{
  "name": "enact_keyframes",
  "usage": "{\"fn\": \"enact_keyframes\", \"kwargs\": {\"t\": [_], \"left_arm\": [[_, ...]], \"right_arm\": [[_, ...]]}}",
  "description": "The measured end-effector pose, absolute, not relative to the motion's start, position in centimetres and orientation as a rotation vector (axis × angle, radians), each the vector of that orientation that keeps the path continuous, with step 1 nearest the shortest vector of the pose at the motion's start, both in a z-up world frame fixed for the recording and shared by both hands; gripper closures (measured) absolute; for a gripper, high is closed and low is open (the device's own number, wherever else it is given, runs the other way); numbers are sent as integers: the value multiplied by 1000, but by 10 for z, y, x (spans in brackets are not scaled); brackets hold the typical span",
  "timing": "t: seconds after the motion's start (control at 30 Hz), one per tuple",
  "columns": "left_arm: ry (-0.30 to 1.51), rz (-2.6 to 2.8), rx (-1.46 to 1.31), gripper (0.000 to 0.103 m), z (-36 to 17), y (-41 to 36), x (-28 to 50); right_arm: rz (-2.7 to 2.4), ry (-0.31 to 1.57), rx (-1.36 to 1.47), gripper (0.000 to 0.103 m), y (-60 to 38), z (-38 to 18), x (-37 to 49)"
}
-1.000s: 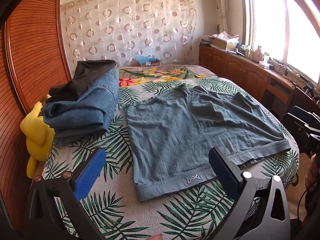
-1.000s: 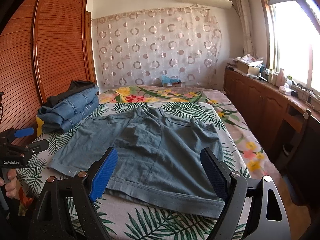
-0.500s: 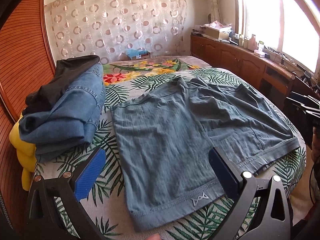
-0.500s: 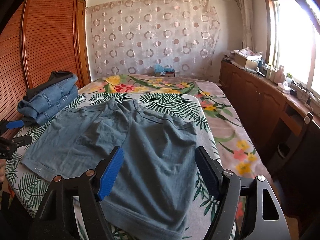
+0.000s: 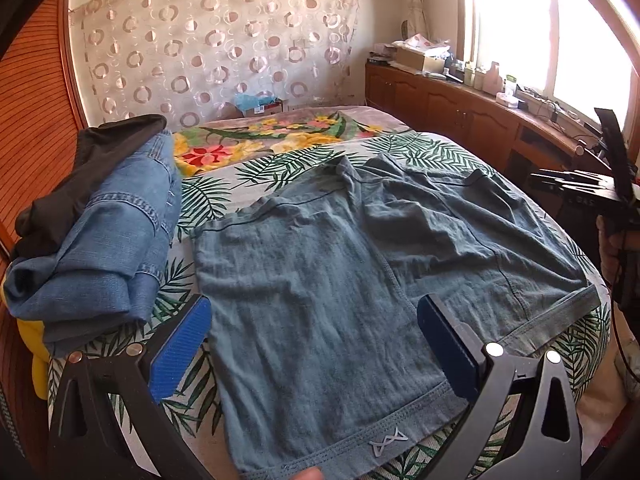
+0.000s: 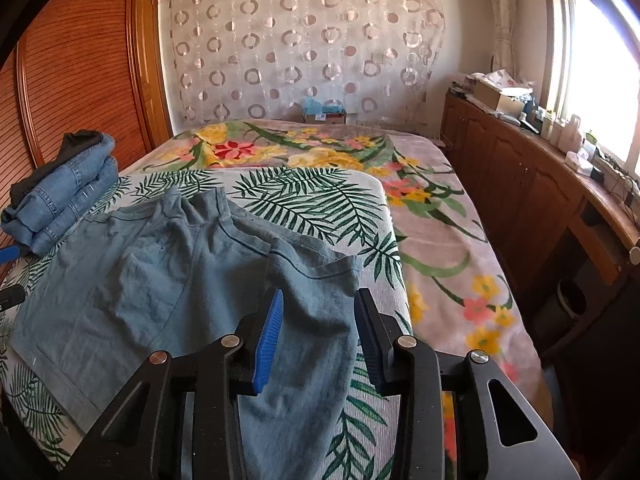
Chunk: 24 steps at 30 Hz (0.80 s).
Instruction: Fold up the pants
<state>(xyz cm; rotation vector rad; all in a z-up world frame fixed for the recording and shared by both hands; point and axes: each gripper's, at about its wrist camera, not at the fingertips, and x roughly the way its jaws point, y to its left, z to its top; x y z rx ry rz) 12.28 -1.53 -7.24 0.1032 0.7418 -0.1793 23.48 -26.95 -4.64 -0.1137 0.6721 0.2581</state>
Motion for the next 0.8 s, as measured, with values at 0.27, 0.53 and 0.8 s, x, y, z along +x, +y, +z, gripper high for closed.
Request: {"fn": "enact_keyframes", "kwargs": {"t": [0.27,0.53,0.8], "left_arm": [[763,-190,114,0,-80,-21,124],[781,-189,116,0,-86,-21,122],[791,-188,100,0,-90,-17,116]], "right_arm": [[236,798,-122,67,-270,-47,276],[248,861,-101,96,-271,-40,277],[122,799,-108,100,-291,-20,255]]}}
